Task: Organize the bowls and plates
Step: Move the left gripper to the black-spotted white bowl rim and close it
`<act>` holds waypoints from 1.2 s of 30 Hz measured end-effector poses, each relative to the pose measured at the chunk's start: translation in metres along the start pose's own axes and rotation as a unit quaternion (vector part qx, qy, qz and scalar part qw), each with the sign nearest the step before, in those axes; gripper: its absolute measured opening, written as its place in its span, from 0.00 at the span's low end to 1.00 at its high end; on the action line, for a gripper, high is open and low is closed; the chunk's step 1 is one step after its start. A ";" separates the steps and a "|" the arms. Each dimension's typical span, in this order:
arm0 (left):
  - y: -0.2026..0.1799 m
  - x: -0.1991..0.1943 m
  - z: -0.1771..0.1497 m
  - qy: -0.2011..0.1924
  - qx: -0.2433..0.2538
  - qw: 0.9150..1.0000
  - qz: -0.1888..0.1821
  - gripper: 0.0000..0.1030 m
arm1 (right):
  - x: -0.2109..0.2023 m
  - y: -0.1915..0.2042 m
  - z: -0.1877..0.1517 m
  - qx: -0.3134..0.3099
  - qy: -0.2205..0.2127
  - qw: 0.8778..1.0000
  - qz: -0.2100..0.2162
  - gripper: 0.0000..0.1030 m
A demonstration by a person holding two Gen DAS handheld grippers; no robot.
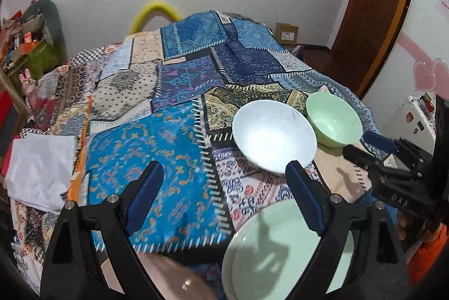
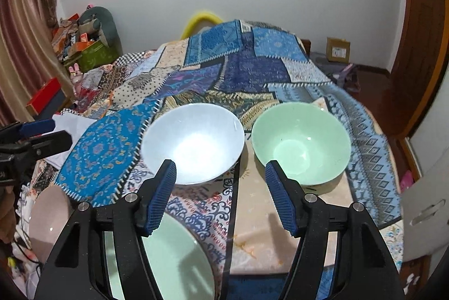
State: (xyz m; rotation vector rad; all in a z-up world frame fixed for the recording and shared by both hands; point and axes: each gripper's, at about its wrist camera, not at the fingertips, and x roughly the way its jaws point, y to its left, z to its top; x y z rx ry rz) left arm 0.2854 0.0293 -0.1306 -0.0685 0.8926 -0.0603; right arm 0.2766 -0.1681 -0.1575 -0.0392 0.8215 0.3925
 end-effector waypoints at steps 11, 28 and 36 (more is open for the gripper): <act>0.003 0.087 0.012 0.062 -0.023 0.998 -0.001 0.86 | 0.046 -0.006 -0.006 0.008 0.037 0.999 0.016 0.61; -0.013 0.149 0.019 0.088 0.021 0.996 0.010 0.65 | 0.083 -0.009 -0.005 0.037 0.072 0.995 0.058 0.42; -0.015 0.168 0.015 0.114 0.022 0.993 0.007 0.39 | 0.094 -0.013 -0.006 0.055 0.087 0.992 0.069 0.30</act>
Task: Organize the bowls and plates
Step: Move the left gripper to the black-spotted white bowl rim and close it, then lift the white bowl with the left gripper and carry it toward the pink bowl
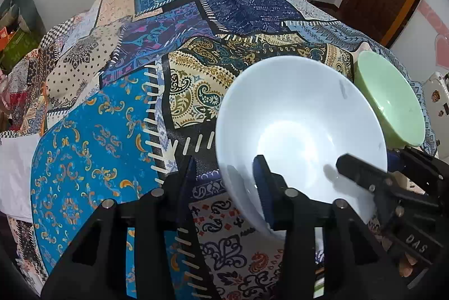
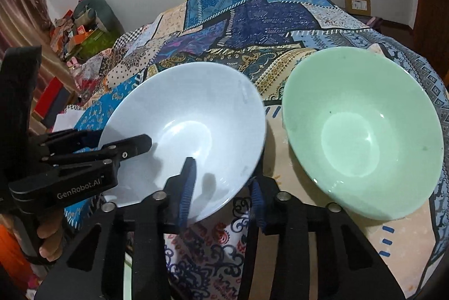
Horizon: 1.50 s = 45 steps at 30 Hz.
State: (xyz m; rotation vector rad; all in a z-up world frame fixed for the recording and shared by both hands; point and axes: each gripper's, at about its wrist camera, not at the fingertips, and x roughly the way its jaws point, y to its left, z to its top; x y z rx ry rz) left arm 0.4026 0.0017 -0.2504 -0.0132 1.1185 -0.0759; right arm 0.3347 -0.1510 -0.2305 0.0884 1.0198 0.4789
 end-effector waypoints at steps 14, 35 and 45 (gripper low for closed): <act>-0.022 -0.023 -0.016 -0.005 0.037 0.999 0.002 0.21 | -0.015 0.010 -0.005 -0.016 -0.005 1.000 -0.007 0.29; -0.023 -0.141 -0.054 -0.079 0.019 0.997 0.008 0.21 | -0.089 0.056 -0.010 -0.054 -0.063 0.997 0.008 0.29; -0.014 -0.190 -0.081 -0.105 0.005 0.994 0.015 0.21 | -0.108 0.079 -0.017 -0.072 -0.079 0.994 0.020 0.29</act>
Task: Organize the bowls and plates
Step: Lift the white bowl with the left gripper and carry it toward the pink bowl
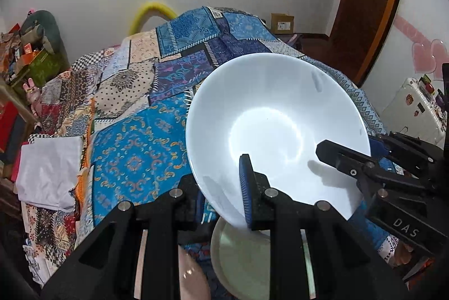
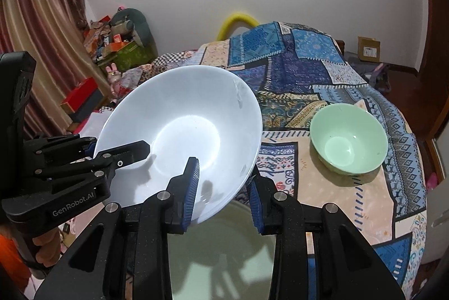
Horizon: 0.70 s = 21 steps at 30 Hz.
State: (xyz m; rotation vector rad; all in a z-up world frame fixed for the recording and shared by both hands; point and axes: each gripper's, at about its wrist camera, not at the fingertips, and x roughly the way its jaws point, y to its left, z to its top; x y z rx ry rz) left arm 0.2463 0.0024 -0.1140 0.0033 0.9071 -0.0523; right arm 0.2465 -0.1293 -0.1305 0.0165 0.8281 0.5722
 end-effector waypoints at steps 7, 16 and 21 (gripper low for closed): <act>0.012 -0.032 -0.014 -0.014 -0.012 1.000 0.011 0.21 | -0.011 0.018 -0.005 -0.013 -0.005 1.000 0.012 0.29; 0.034 -0.063 -0.039 -0.024 -0.033 0.999 0.022 0.21 | -0.019 0.051 -0.014 -0.033 -0.007 0.999 0.030 0.29; 0.048 -0.075 -0.056 -0.024 -0.050 0.998 0.033 0.21 | -0.018 0.068 -0.021 -0.043 -0.005 0.998 0.047 0.29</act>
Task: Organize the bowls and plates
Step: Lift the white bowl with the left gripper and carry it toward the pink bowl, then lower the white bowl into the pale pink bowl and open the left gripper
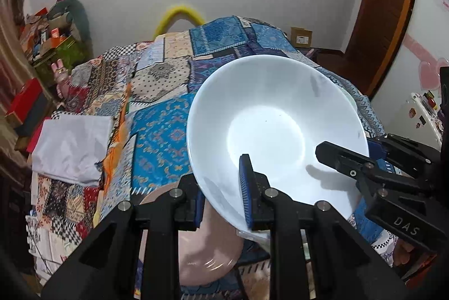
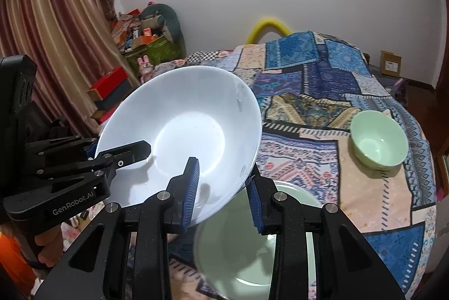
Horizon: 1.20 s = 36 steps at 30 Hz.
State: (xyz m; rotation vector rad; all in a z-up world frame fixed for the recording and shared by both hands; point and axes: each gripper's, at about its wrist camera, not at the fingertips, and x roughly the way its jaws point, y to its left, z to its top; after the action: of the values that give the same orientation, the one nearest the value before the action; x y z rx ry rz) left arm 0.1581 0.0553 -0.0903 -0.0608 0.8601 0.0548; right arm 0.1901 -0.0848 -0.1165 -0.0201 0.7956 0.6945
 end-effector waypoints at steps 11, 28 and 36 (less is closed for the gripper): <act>0.036 -0.010 -0.031 0.015 -0.037 0.999 0.020 0.21 | 0.016 0.031 -0.010 -0.020 0.018 0.999 0.037 0.29; 0.081 -0.003 -0.071 0.051 -0.075 0.995 0.031 0.21 | 0.049 0.066 -0.031 -0.029 0.062 0.995 0.068 0.29; 0.095 0.012 -0.085 0.072 -0.089 0.993 0.034 0.21 | 0.068 0.074 -0.042 -0.030 0.090 0.993 0.072 0.29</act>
State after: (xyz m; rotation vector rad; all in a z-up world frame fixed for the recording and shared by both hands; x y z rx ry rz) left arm 0.0952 0.1439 -0.1578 -0.2037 0.9997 0.1928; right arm 0.1539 -0.0002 -0.1740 -0.0814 0.9547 0.8610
